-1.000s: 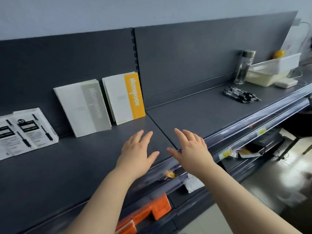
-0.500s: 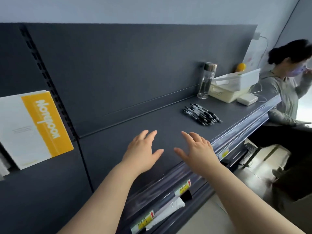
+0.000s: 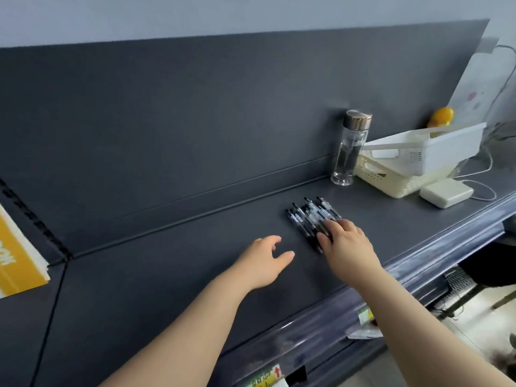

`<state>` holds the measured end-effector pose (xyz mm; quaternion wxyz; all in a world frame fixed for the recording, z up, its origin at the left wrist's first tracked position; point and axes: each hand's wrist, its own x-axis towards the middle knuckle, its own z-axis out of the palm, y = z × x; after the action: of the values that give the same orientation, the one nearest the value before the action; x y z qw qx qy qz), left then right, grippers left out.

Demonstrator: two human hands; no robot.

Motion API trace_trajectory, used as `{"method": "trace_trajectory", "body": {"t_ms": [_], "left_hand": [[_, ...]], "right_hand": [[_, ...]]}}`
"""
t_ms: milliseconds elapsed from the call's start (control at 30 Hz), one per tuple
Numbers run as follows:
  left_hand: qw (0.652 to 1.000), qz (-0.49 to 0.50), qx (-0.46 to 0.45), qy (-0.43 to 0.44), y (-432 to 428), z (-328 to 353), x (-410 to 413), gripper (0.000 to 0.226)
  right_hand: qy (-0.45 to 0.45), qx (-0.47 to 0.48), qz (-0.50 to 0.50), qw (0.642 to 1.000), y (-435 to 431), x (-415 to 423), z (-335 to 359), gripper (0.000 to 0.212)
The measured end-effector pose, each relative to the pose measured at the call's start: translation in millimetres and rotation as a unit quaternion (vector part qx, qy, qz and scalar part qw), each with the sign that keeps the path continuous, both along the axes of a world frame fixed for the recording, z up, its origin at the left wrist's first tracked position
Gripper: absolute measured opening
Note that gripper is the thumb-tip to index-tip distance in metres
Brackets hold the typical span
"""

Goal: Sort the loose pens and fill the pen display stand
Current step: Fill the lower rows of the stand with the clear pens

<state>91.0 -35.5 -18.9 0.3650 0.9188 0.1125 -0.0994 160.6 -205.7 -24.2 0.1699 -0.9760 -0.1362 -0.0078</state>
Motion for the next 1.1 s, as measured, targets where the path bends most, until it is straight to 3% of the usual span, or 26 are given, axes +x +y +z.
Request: {"method": "trace_trajectory", "body": {"t_ms": [133,233,433,600,867,1000,1100], "left_hand": [[0.999,0.034,-0.028,0.027,-36,-2,50,0.064],[0.994,0.095,-0.049,0.032,-56,-1,79,0.069],[0.979,0.196,0.042,0.045,-77,-6,115,0.065],[0.974,0.216,0.029,0.055,-80,-9,127,0.069],[0.960,0.269,-0.075,0.006,-77,-11,125,0.016],[0.955,0.282,-0.094,0.007,-79,-13,123,0.013],[0.929,0.329,-0.169,-0.016,-75,-9,117,0.011]], "right_hand": [[0.038,0.043,-0.006,0.998,-25,59,-6,0.030],[0.090,0.063,0.005,0.994,-30,87,-8,0.034],[0.163,0.094,0.070,0.980,-17,115,-7,0.036],[0.182,0.088,0.131,0.970,-14,122,-4,0.037],[0.191,0.118,0.143,0.964,-18,137,-6,0.018],[0.190,0.113,0.145,0.964,-19,144,-8,0.013],[0.150,0.143,0.145,0.968,-20,147,0,0.012]]}}
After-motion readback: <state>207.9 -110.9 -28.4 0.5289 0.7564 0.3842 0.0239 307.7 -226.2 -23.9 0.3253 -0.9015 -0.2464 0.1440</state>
